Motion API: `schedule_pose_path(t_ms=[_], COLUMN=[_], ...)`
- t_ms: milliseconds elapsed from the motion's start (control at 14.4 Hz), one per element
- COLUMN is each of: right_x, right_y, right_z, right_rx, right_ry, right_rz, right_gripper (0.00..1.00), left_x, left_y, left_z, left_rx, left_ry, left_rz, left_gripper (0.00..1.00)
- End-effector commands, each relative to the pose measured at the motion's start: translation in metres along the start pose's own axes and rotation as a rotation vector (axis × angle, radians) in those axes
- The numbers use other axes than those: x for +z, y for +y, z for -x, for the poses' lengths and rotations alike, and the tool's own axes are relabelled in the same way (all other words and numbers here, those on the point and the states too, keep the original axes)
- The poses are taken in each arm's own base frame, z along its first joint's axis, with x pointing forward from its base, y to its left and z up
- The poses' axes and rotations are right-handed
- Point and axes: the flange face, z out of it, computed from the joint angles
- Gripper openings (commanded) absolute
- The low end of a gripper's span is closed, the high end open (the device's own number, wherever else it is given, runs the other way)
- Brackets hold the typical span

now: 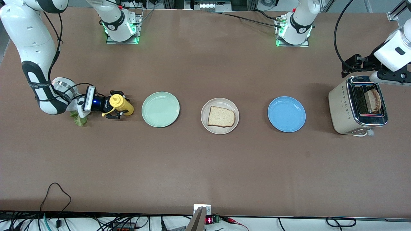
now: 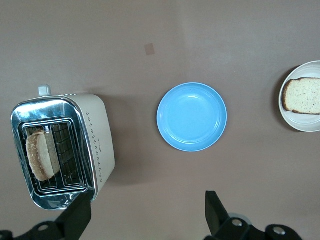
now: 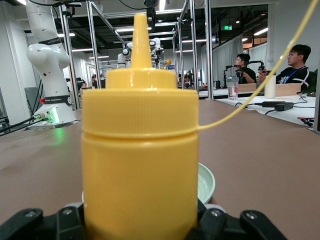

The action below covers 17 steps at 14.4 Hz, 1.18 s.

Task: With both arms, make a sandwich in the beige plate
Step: 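Release the yellow bottle and move the right gripper to the lettuce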

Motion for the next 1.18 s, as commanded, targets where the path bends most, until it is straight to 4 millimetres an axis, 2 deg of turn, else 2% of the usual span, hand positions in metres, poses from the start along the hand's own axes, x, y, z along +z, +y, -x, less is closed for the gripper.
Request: schedule_pose_path(t_ms=[0, 139, 208, 278, 694, 1111], right_x=[-0.002, -0.003, -0.005, -0.01, -0.062, -0.119], right_y=[0.004, 0.006, 0.007, 0.008, 0.007, 0.008], right_z=[-0.005, -0.006, -0.007, -0.008, -0.016, -0.049], right_rx=[-0.052, -0.056, -0.057, -0.054, -0.049, 0.02], right_ry=[0.043, 0.041, 0.038, 0.034, -0.076, -0.239], right_rz=[0.014, 0.013, 0.012, 0.016, -0.016, -0.045], right_gripper=[0.74, 0.77, 0.94, 1.0, 1.0, 1.0], left_x=[-0.004, -0.004, -0.004, -0.004, -0.004, -0.006], left_y=[0.0, 0.0, 0.0, -0.001, 0.0, -0.001], left_z=[0.0, 0.0, 0.0, 0.001, 0.0, -0.004], left_rx=[0.002, 0.002, 0.002, 0.001, 0.001, -0.001], left_ry=[-0.003, -0.003, -0.003, -0.003, -0.003, 0.003], left_rz=[0.013, 0.013, 0.013, 0.014, 0.013, 0.012], left_gripper=[1.0, 1.0, 1.0, 1.0, 1.0, 1.0])
